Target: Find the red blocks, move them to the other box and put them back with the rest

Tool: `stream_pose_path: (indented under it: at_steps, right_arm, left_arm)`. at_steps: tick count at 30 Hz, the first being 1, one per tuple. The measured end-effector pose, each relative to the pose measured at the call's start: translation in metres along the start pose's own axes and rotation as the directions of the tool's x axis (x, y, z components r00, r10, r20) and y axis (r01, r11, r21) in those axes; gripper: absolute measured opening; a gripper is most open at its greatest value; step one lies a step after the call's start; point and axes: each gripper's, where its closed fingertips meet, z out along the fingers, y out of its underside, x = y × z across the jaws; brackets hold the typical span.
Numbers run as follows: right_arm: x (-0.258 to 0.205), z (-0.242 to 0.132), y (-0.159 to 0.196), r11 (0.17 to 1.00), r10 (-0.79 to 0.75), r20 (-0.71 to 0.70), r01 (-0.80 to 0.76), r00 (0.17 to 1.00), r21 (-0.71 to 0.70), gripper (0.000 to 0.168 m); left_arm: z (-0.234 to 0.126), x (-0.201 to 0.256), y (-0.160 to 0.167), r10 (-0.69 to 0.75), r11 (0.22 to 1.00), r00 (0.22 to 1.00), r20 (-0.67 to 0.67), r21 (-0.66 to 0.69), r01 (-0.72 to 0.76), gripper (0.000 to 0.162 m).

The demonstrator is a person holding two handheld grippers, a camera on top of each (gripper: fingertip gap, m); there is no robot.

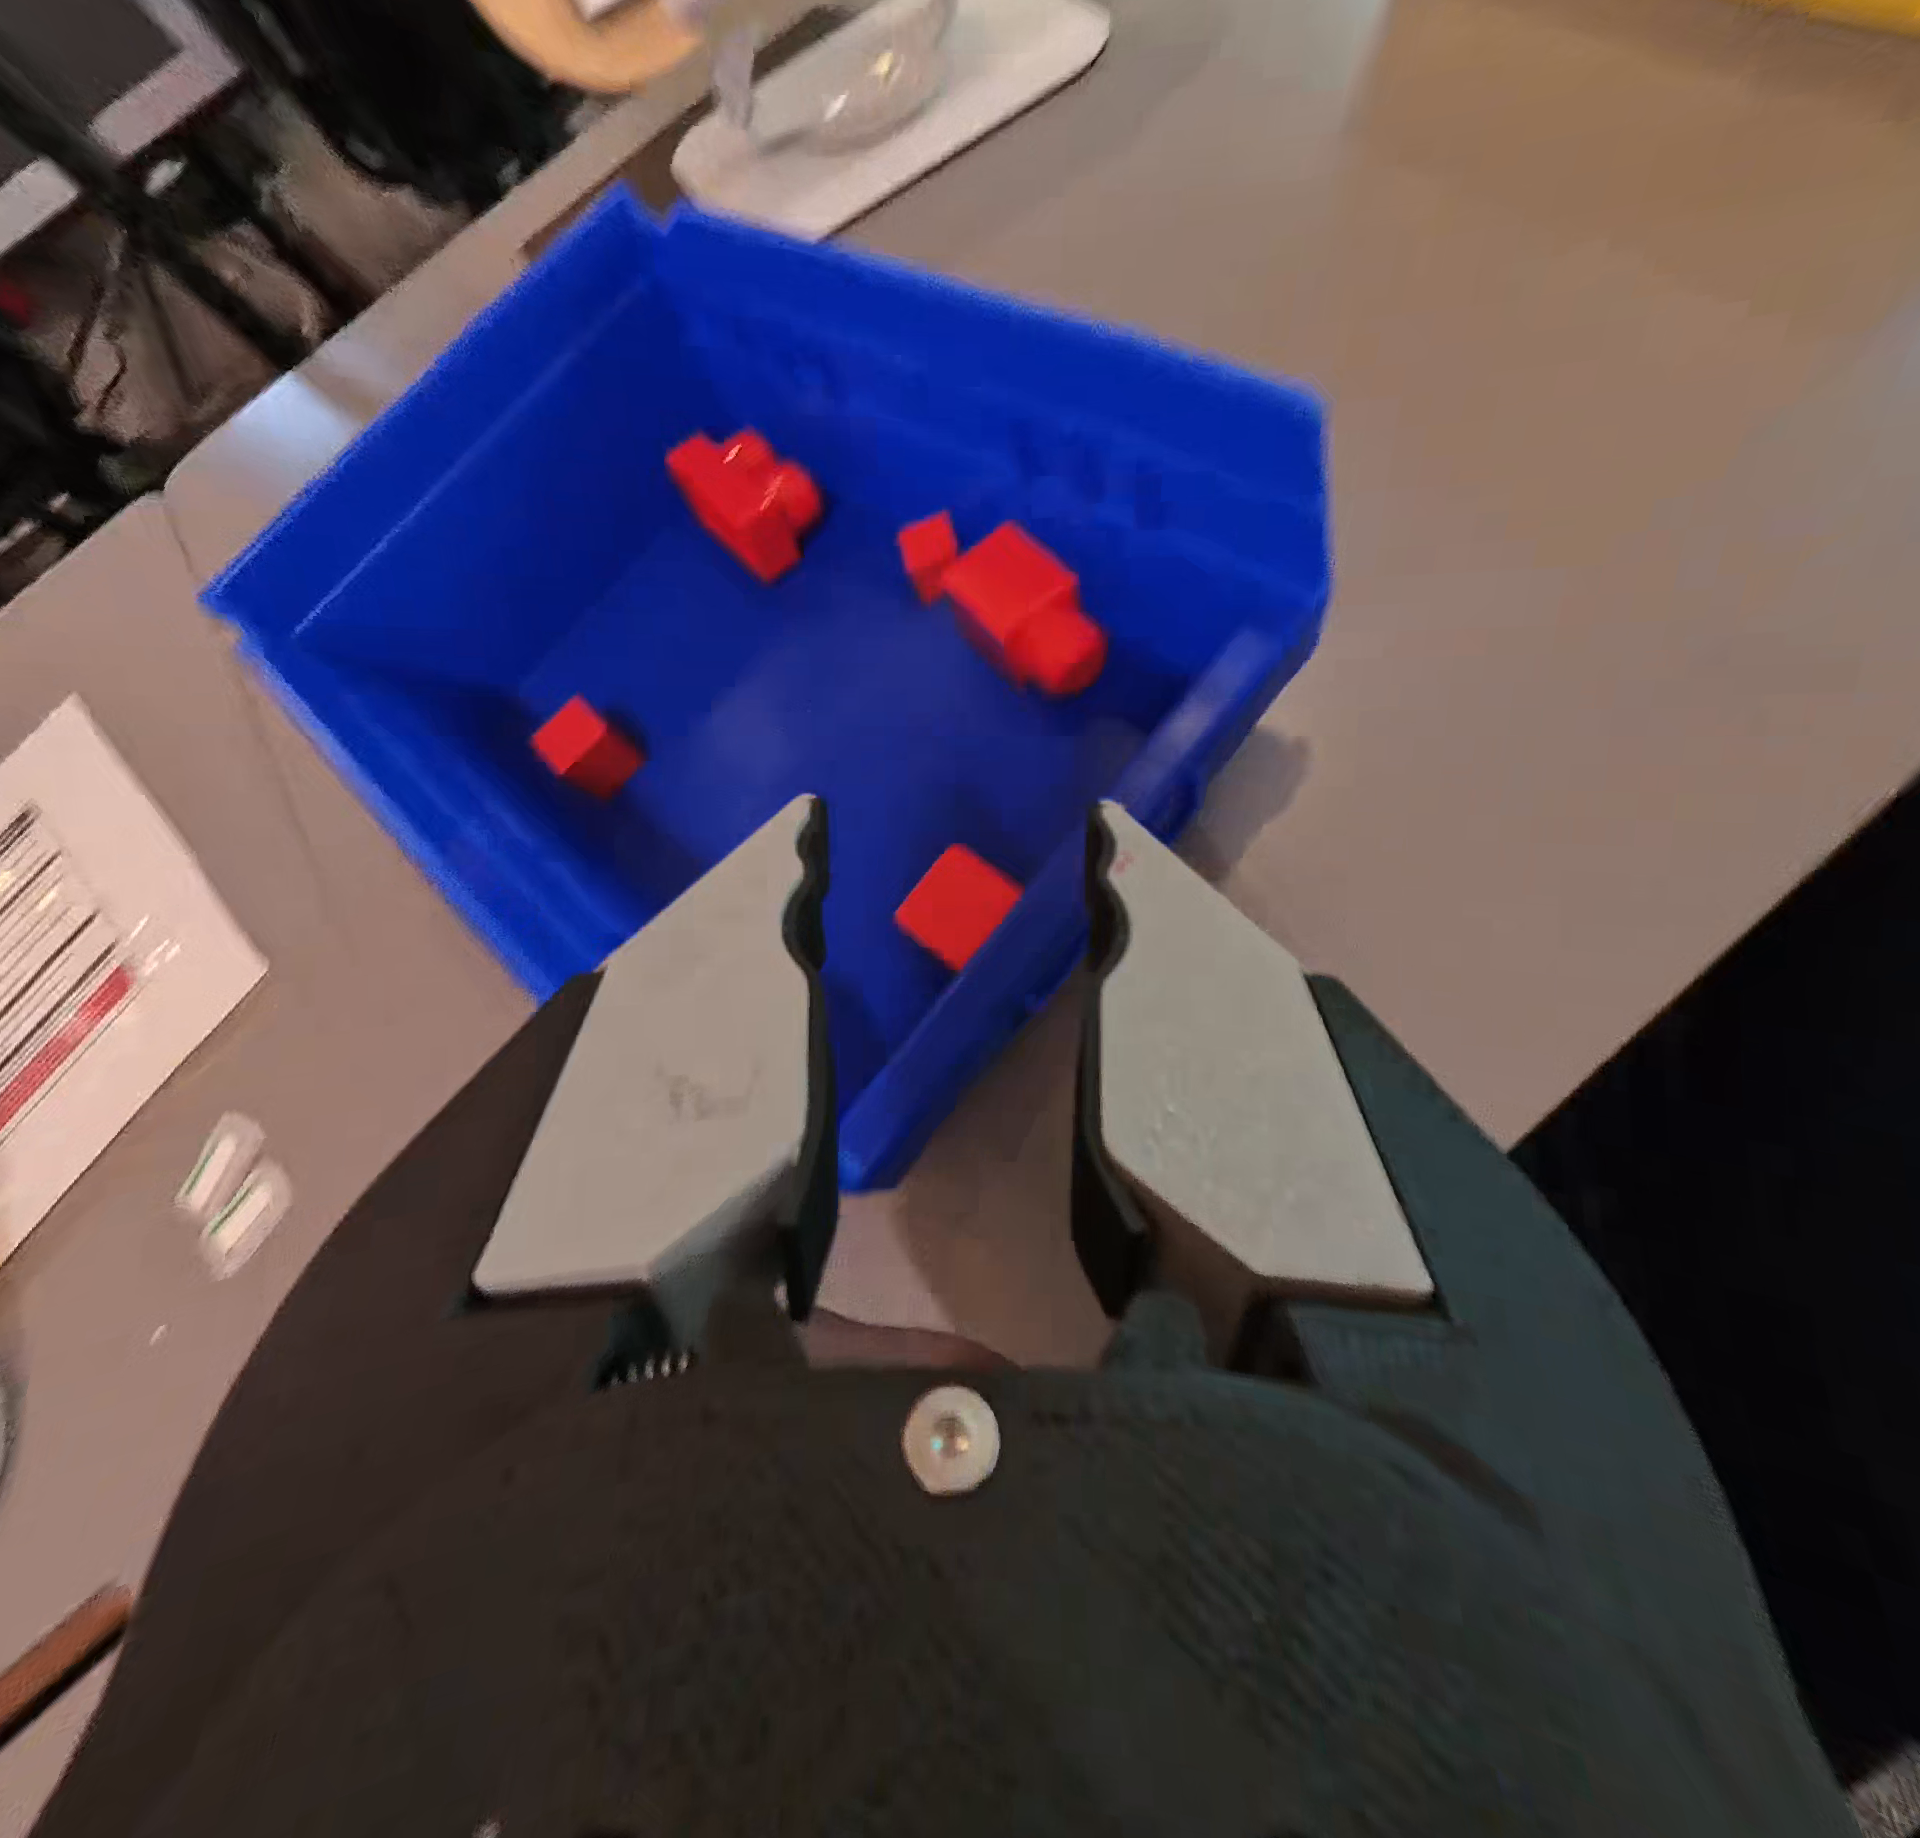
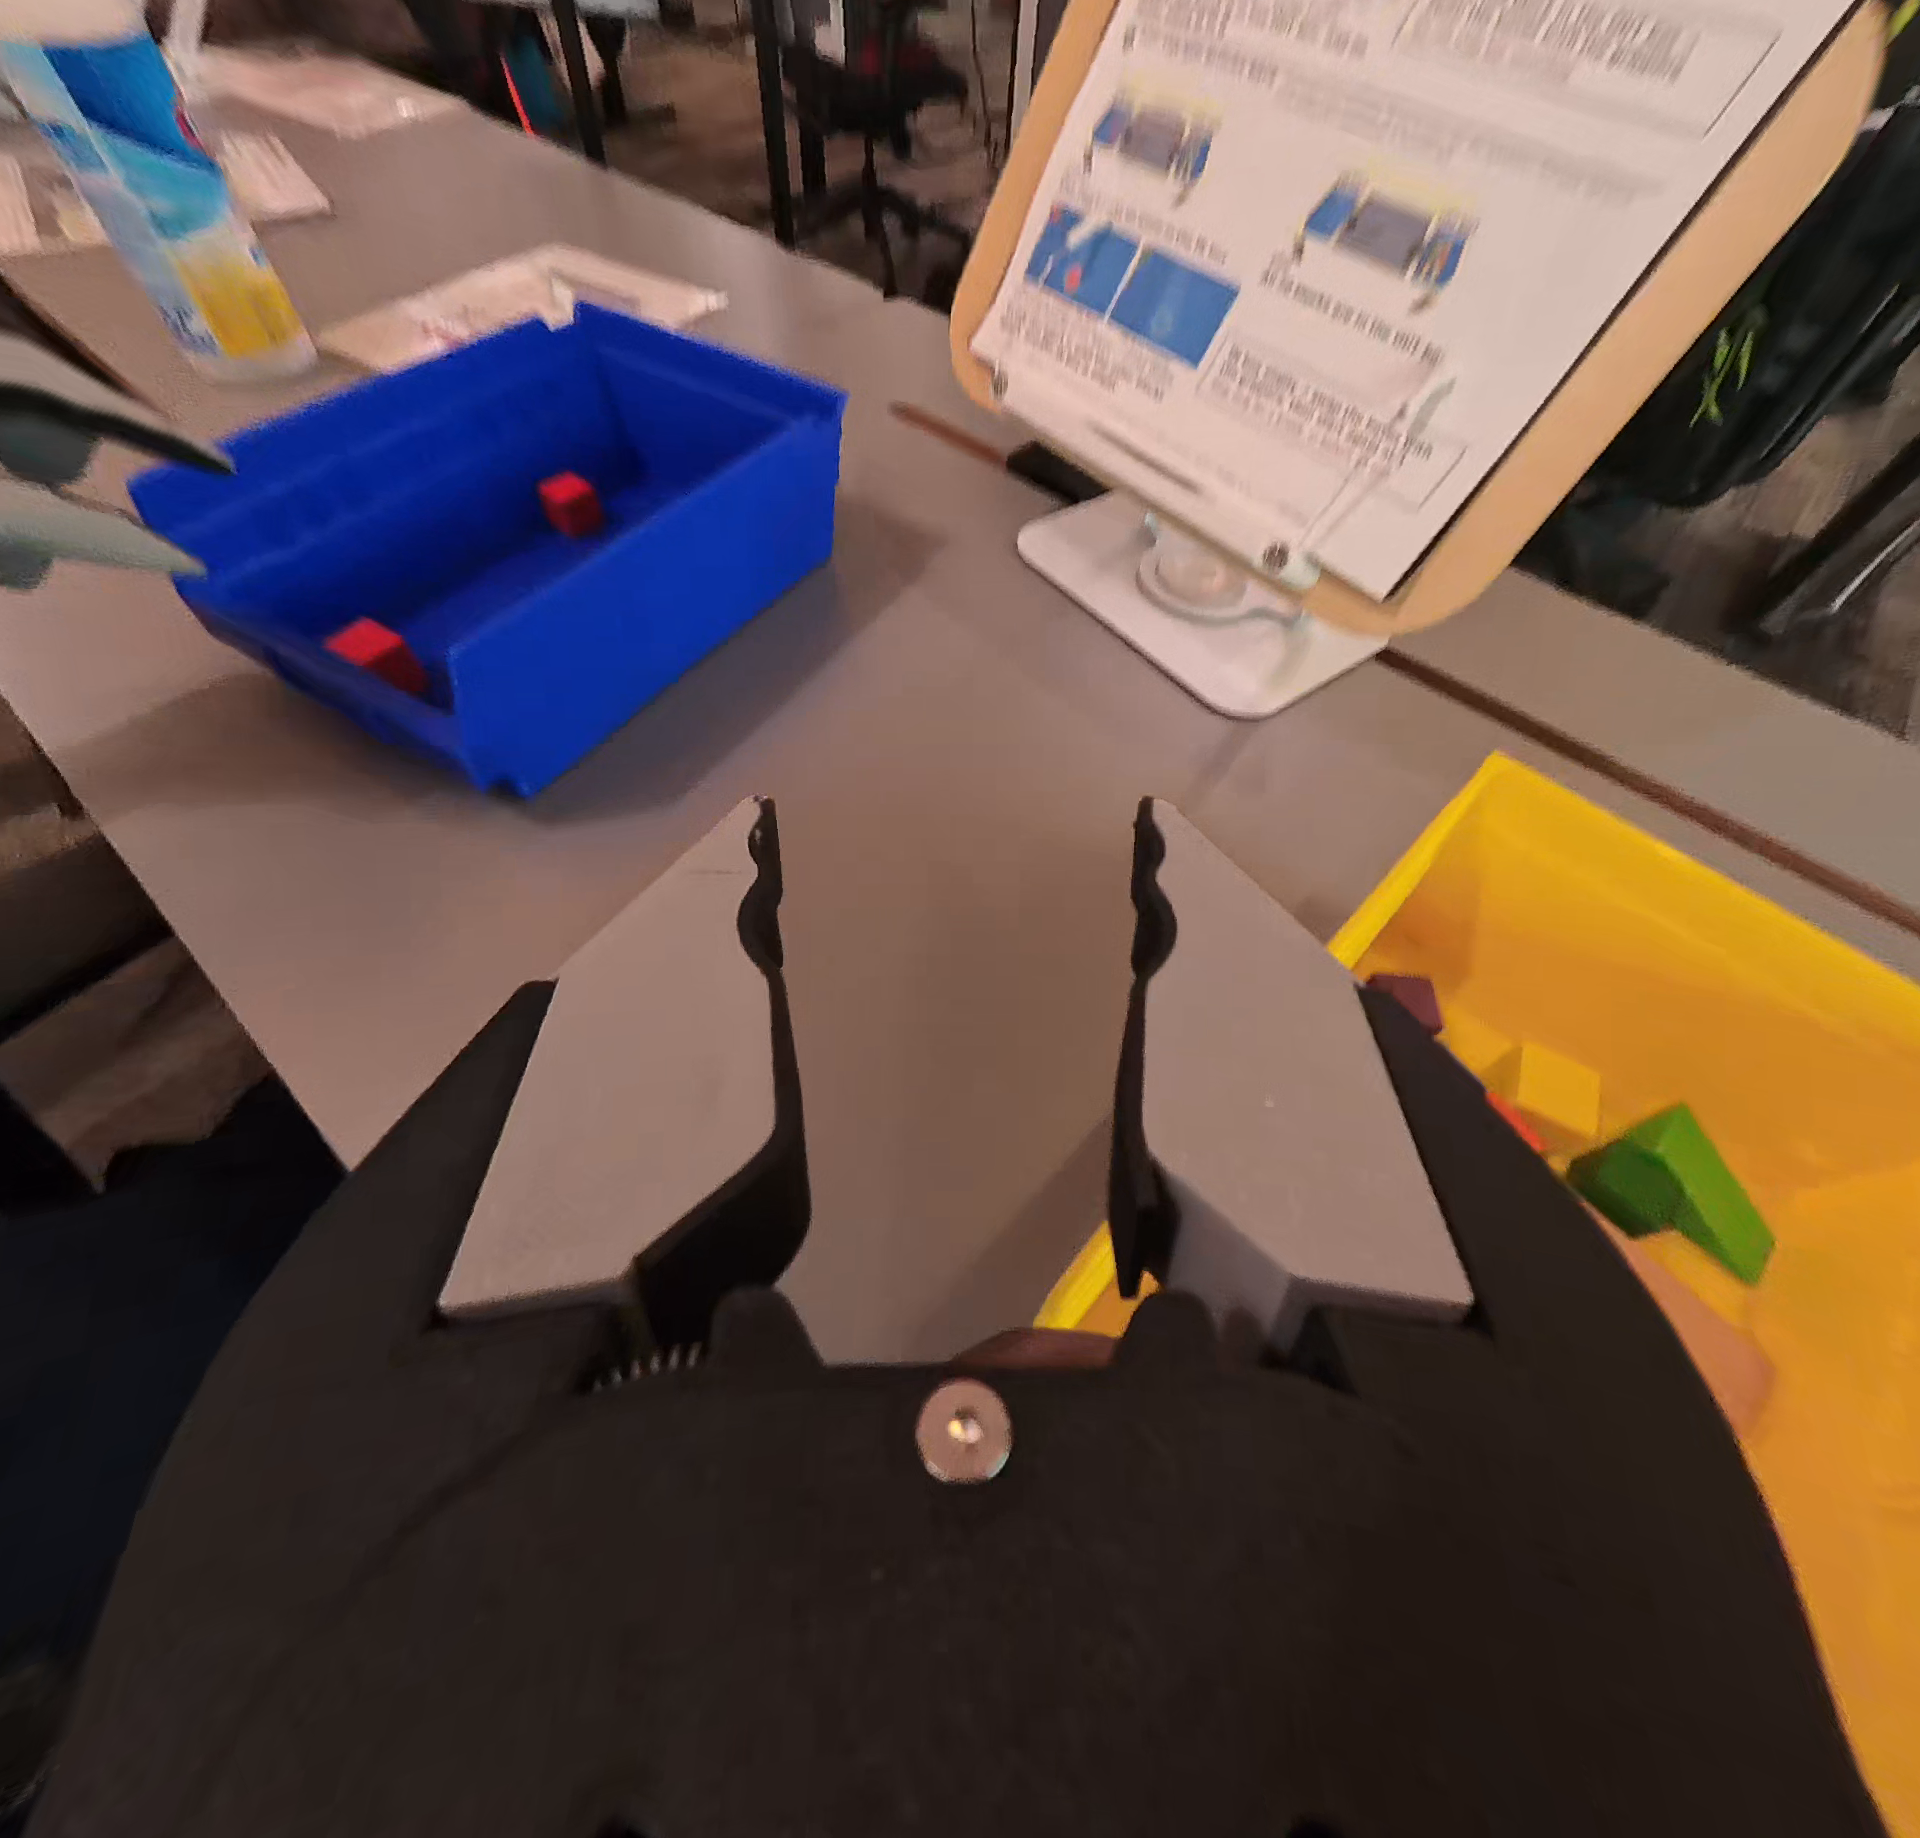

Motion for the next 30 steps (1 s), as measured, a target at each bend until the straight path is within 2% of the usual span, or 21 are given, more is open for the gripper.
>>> stream_pose_path:
  at_steps: [3, 5, 6, 7, 8, 10, 14, 18, 21, 23, 24, 25, 27, 30]
  right_arm:
    - [-0.005, 0.003, -0.017, 0.994, 0.042, 0.042, -0.046, 0.998, 0.100, 0.063]
    - [-0.011, 0.010, -0.013, 0.990, 0.054, 0.081, -0.064, 0.995, 0.124, 0.058]
    - [-0.011, 0.014, -0.008, 0.994, 0.044, 0.081, -0.051, 0.996, 0.091, 0.057]
    - [-0.007, 0.016, -0.003, 0.998, 0.026, 0.057, -0.030, 0.998, 0.058, 0.059]
    - [-0.002, 0.015, -0.002, 0.999, 0.006, 0.019, -0.007, 1.000, 0.053, 0.059]
    - [0.007, 0.011, -0.005, 0.997, 0.004, -0.031, -0.001, 1.000, 0.083, 0.056]
    - [0.004, 0.006, -0.016, 0.987, 0.040, 0.036, -0.045, 0.999, 0.154, 0.063]
    - [0.001, 0.017, -0.020, 0.985, 0.034, 0.037, -0.040, 0.999, 0.171, 0.070]
    - [0.013, 0.036, -0.022, 0.985, 0.024, -0.110, -0.005, 0.994, 0.170, 0.076]
    - [0.025, 0.049, -0.024, 0.983, 0.026, -0.258, 0.022, 0.966, 0.182, 0.080]
    - [0.027, 0.056, -0.024, 0.982, 0.012, -0.319, 0.050, 0.948, 0.184, 0.091]
    - [0.029, 0.063, -0.024, 0.980, -0.011, -0.378, 0.086, 0.926, 0.180, 0.098]
    - [0.034, 0.075, -0.020, 0.977, -0.068, -0.498, 0.158, 0.865, 0.142, 0.097]
    - [0.026, 0.091, -0.015, 0.974, -0.136, -0.524, 0.209, 0.841, 0.083, 0.104]
  left_arm:
    - [0.013, -0.004, 0.024, 0.002, 0.995, 1.000, -0.013, -0.102, -0.003, 0.047]
    - [0.031, -0.006, 0.039, 0.001, 0.987, 1.000, -0.027, -0.160, -0.005, 0.047]
    - [0.040, -0.011, 0.047, 0.008, 0.980, 1.000, -0.015, -0.197, -0.011, 0.029]
    - [0.049, -0.023, 0.051, 0.010, 0.977, 0.999, 0.045, -0.215, 0.000, 0.023]
    - [0.056, -0.036, 0.053, 0.001, 0.976, 0.995, 0.105, -0.216, 0.022, 0.025]
    - [0.064, -0.040, 0.042, -0.091, 0.982, 0.990, 0.106, -0.156, 0.107, 0.042]
    - [0.056, -0.035, 0.020, -0.067, 0.995, 0.989, 0.129, -0.064, 0.076, 0.048]
    - [0.033, -0.035, -0.026, -0.102, 0.987, 0.970, 0.219, 0.142, 0.072, 0.051]
    - [0.025, -0.037, -0.053, -0.156, 0.956, 0.940, 0.302, 0.285, 0.068, 0.059]
    - [0.025, -0.037, -0.061, -0.151, 0.949, 0.917, 0.368, 0.314, 0.030, 0.064]
    - [0.025, -0.036, -0.063, -0.150, 0.947, 0.910, 0.386, 0.321, 0.020, 0.065]
    - [0.026, -0.035, -0.064, -0.159, 0.942, 0.908, 0.388, 0.335, 0.023, 0.067]
    - [0.030, -0.026, -0.063, -0.167, 0.940, 0.924, 0.344, 0.339, 0.044, 0.071]
    - [0.030, -0.026, -0.055, -0.165, 0.950, 0.924, 0.345, 0.306, 0.056, 0.075]
